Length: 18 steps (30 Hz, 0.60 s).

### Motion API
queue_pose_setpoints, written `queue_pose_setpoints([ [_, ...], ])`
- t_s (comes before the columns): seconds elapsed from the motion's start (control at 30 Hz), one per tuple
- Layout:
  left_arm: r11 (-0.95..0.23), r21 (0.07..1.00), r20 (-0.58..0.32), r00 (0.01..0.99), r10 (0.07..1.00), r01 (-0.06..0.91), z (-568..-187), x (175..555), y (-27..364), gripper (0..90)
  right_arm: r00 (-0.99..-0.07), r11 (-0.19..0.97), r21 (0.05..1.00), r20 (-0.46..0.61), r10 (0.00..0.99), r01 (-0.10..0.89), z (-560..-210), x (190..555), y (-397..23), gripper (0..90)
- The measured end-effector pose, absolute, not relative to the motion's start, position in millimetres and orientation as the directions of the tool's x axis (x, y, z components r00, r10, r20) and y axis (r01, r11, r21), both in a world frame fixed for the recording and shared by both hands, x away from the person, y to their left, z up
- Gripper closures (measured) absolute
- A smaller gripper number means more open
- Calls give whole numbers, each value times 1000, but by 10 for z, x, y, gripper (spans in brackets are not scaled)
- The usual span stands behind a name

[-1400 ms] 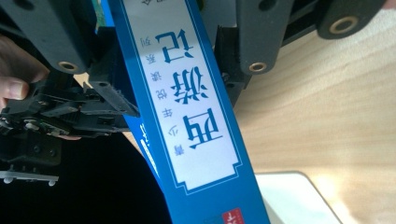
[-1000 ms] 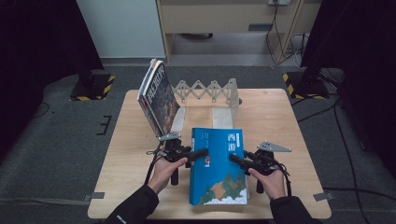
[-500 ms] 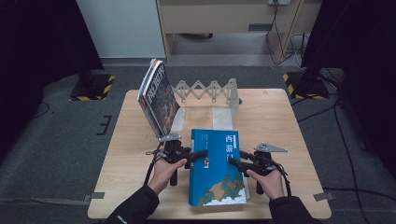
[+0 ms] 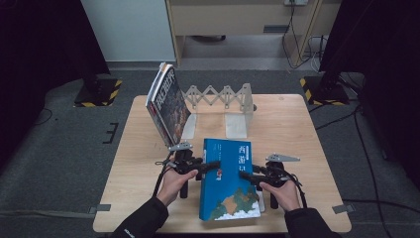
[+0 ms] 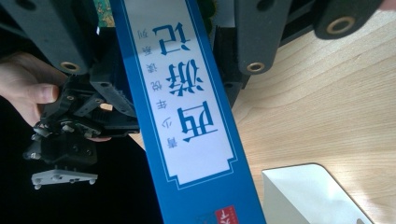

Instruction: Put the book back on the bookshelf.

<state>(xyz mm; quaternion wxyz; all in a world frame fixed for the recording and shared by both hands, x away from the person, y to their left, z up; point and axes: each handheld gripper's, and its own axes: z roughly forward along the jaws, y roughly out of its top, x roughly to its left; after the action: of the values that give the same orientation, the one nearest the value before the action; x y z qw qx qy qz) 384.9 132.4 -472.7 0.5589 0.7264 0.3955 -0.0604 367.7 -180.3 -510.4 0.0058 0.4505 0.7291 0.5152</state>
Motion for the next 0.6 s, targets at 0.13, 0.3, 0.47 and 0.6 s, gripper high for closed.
queue_pose_setpoints([
  [0.13,-60,747,-546,663,513,662,-4748,3877,1316,543,-590,58,757,457,666,651,-5100,3673,-1797,378],
  [0.3,-67,728,-552,641,533,683,-4802,3914,1291,533,-589,67,755,449,672,652,-5108,3675,-1783,382],
  [0.47,-59,691,-588,608,533,720,-4892,3957,1286,527,-597,95,748,440,671,657,-5123,3682,-1759,382],
  [0.6,-56,676,-601,594,534,735,-4923,3978,1276,519,-593,97,743,442,673,663,-5129,3683,-1752,383],
])
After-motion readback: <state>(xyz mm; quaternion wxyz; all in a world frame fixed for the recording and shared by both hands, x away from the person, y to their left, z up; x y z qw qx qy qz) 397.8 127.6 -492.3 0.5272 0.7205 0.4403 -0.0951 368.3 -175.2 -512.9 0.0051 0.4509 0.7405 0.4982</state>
